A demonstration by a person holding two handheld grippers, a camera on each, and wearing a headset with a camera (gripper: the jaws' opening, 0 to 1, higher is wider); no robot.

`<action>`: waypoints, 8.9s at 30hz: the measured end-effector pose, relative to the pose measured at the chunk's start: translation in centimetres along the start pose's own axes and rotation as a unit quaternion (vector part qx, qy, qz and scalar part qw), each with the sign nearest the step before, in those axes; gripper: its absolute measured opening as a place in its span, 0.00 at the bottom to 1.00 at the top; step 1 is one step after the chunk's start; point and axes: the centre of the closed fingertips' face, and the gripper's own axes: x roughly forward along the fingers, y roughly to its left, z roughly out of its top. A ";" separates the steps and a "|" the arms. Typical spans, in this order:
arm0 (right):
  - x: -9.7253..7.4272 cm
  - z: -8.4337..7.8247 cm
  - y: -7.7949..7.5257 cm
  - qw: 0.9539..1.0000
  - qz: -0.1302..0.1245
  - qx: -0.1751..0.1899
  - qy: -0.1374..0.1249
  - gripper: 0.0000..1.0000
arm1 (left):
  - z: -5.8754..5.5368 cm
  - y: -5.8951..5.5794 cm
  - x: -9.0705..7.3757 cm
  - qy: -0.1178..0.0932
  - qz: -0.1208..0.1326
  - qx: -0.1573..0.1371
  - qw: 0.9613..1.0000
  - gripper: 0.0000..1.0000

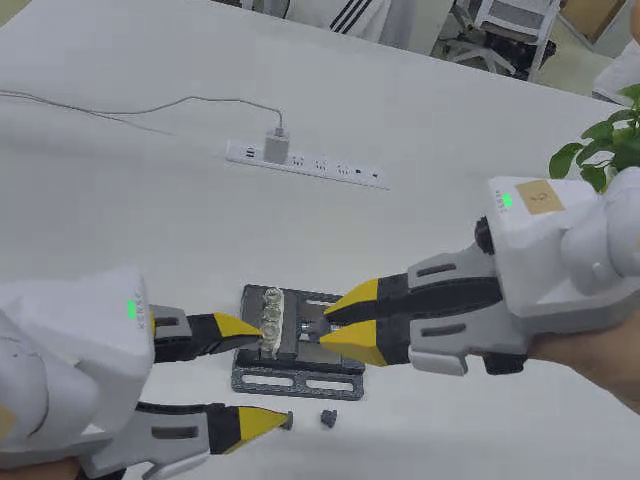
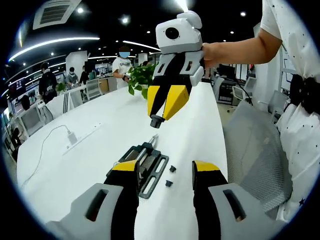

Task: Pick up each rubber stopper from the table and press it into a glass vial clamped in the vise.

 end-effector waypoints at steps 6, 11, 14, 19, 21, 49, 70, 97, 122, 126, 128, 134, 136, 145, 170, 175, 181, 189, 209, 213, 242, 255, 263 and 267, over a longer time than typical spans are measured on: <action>1.0 0.3 -2.3 1.000 -0.014 -0.003 0.024 0.06 | -1.1 1.0 -0.7 0.002 0.024 -0.006 1.000 0.54; 2.2 0.1 -4.3 0.998 -0.016 -0.011 0.055 0.06 | -1.6 1.6 -1.1 -0.008 0.036 -0.011 0.999 0.63; 3.0 -0.1 -5.4 0.997 -0.014 -0.013 0.071 0.06 | -1.8 2.0 -1.3 -0.015 0.045 -0.008 0.999 0.68; 4.4 -1.0 -7.3 0.994 -0.009 -0.021 0.108 0.06 | -2.2 2.6 -1.5 -0.023 0.051 -0.017 0.998 0.75; 5.0 -1.4 -7.9 0.992 -0.007 -0.022 0.120 0.06 | -2.5 2.7 -1.5 -0.024 0.054 -0.021 0.998 0.77; 9.8 -7.3 -10.5 0.971 0.022 -0.047 0.234 0.06 | -3.4 3.6 -1.4 -0.056 0.056 -0.040 0.996 0.96; 10.1 -7.8 -10.4 0.963 0.028 -0.065 0.259 0.06 | -3.3 3.3 -1.5 -0.064 0.054 -0.050 0.995 0.94; 10.5 -7.8 -11.2 0.945 0.032 -0.006 0.326 0.05 | -3.3 4.0 -1.5 -0.069 0.058 -0.056 0.994 0.92; 10.3 -8.0 -10.9 0.932 0.035 -0.068 0.355 0.07 | -3.1 4.2 -1.5 -0.071 0.060 -0.056 0.994 0.90; 10.5 -8.1 -11.0 0.935 0.030 -0.066 0.348 0.08 | -3.1 4.2 -1.7 -0.070 0.061 -0.057 0.994 0.90; 10.5 -8.2 -10.9 0.935 0.029 -0.067 0.348 0.10 | -3.1 4.2 -1.6 -0.071 0.061 -0.057 0.994 0.90; 9.8 -7.3 -10.8 0.944 0.027 -0.059 0.324 0.13 | -3.1 4.1 -1.6 -0.070 0.059 -0.055 0.994 0.89; 9.5 -6.9 -10.9 0.947 0.024 -0.052 0.317 0.12 | -3.1 4.1 -1.5 -0.070 0.059 -0.055 0.994 0.89; 8.7 -6.5 -11.8 0.959 0.008 -0.045 0.280 0.00 | -3.2 4.0 -1.5 -0.068 0.058 -0.054 0.995 0.89; 10.7 -7.3 -10.6 0.960 0.027 -0.040 0.276 0.00 | -3.6 4.5 -1.7 -0.068 0.056 -0.058 0.994 0.89; 10.6 -7.2 -10.4 0.960 0.028 -0.038 0.276 0.00 | -3.6 4.5 -1.7 -0.068 0.057 -0.058 0.994 0.89; 10.6 -7.1 -10.3 0.959 0.030 -0.036 0.279 0.00 | -3.5 4.6 -1.6 -0.070 0.057 -0.058 0.994 0.89; 10.7 -7.1 -10.1 0.955 0.032 -0.046 0.290 0.00 | -3.4 4.6 -1.5 -0.074 0.056 -0.059 0.994 0.88; 10.9 -7.6 -10.8 0.943 0.042 -0.079 0.321 0.00 | -3.2 4.5 -1.1 -0.079 0.056 -0.058 0.994 0.88; 10.9 -7.6 -10.9 0.943 0.042 -0.074 0.322 0.00 | -3.0 4.5 -1.0 -0.080 0.055 -0.057 0.994 0.88; 10.9 -7.8 -10.8 0.941 0.016 -0.043 0.335 0.00 | -2.6 4.9 -1.1 -0.081 0.061 -0.054 0.993 0.88; 10.7 -7.7 -10.9 0.966 -0.040 -0.027 0.253 0.00 | -1.8 4.3 -1.6 -0.071 0.056 -0.040 0.995 0.88; 10.5 -7.8 -10.8 0.979 -0.057 0.016 0.197 0.00 | -1.7 3.7 -1.8 -0.060 0.055 -0.033 0.996 0.87; 10.4 -7.8 -10.8 0.981 -0.062 0.017 0.181 0.00 | -1.6 3.5 -1.9 -0.057 0.057 -0.032 0.996 0.87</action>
